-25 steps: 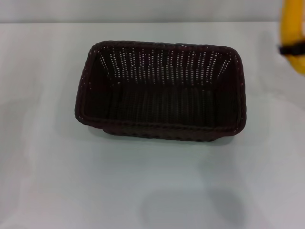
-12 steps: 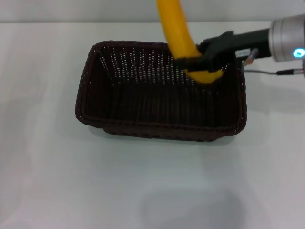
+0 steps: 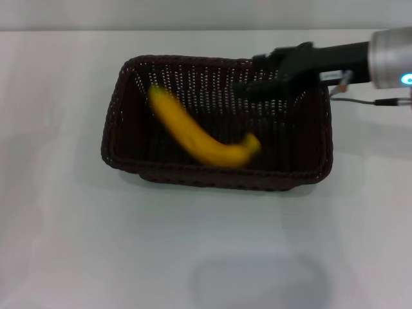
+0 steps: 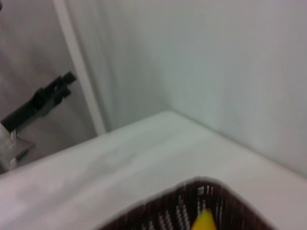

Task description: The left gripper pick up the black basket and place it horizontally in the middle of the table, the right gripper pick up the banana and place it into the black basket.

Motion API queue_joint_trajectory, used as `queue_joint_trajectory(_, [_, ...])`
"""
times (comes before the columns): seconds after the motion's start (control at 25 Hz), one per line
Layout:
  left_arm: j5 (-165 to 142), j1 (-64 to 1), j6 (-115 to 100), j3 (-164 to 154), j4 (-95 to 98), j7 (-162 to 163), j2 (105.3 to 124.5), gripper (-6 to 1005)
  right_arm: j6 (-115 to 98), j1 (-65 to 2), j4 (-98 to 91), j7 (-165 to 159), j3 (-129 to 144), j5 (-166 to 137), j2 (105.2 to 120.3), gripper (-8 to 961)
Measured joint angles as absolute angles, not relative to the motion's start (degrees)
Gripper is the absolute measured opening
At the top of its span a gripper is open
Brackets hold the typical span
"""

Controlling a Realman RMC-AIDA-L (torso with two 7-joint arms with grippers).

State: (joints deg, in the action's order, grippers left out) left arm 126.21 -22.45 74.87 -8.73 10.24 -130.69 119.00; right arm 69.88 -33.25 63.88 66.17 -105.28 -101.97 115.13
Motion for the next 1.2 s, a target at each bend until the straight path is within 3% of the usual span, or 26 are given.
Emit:
queue_joint_trajectory(0.32, [126.21,-21.85,75.22,-8.87,10.23,-130.87,119.03,894,77.01,-25.89,50.56,82.90,-116.82,-71.44,114.88,868])
queue_joint_trajectory(0.6, [125.65,-19.97,77.18,-9.37,9.47,-130.43,119.11,894,90.14,-23.44,29.07,101.58,-125.09,-50.39,115.27,855])
queue_joint_trajectory(1.0, [121.73,-16.42,80.20,-9.50,9.40,-130.59,119.09,894,83.66,-21.05,14.05,154.84,-124.96,-39.48,116.13,851])
queue_joint_trajectory(1.2, [120.95,-14.54,82.26,-9.49,9.40,-132.05,119.09,894,77.16,-21.19,12.13,159.11,-125.37,-35.06,116.17,846])
